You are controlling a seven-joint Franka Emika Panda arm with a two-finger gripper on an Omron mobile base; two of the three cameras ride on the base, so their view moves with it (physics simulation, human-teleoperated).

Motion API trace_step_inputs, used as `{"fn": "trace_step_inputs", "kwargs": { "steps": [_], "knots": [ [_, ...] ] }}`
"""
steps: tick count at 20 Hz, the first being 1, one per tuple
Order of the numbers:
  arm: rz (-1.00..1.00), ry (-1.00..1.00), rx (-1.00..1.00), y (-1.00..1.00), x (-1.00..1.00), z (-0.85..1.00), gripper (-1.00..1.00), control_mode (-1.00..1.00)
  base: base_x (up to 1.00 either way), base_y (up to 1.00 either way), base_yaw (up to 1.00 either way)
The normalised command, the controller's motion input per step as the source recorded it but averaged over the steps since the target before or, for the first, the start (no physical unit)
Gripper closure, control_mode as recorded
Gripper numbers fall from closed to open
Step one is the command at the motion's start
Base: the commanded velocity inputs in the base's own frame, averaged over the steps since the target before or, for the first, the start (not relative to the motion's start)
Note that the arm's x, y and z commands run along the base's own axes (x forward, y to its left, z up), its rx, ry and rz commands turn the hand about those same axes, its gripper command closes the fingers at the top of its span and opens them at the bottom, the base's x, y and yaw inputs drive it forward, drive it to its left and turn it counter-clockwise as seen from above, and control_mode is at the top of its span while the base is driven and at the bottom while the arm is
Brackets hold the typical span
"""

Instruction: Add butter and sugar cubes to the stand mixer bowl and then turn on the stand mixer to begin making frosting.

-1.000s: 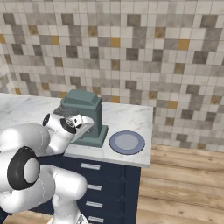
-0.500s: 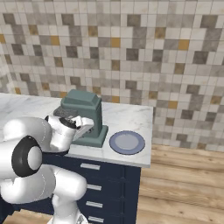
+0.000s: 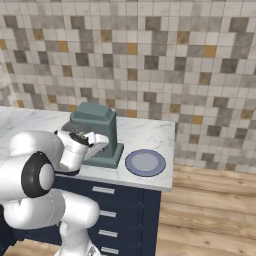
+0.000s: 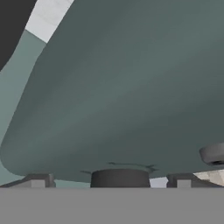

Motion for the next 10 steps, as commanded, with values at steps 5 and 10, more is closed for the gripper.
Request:
{"fn": "trace_step_inputs", "kwargs": {
  "steps": [5, 10],
  "knots": [
    [0.0, 0.03, 0.01, -0.04, 0.45, 0.08, 1.0, -1.0, 0.0, 0.0, 0.0],
    [0.0, 0.01, 0.08, -0.06, 0.43, 0.2, 1.0, -1.0, 0.0, 0.0, 0.0]
  ]
}}
